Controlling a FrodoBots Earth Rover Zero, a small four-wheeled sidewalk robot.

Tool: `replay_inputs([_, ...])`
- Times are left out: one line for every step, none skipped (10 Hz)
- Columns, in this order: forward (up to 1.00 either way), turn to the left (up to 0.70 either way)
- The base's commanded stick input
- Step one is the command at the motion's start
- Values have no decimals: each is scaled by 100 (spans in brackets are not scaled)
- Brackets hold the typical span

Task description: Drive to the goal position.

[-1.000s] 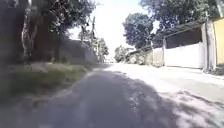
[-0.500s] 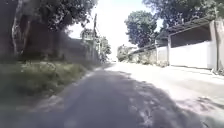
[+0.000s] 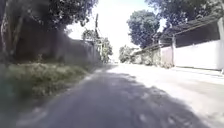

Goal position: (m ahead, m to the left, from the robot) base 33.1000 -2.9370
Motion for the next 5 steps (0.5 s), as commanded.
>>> replay_inputs([100, -38])
replay_inputs([100, -39])
replay_inputs([100, -38])
replay_inputs([100, -38])
replay_inputs([100, -3])
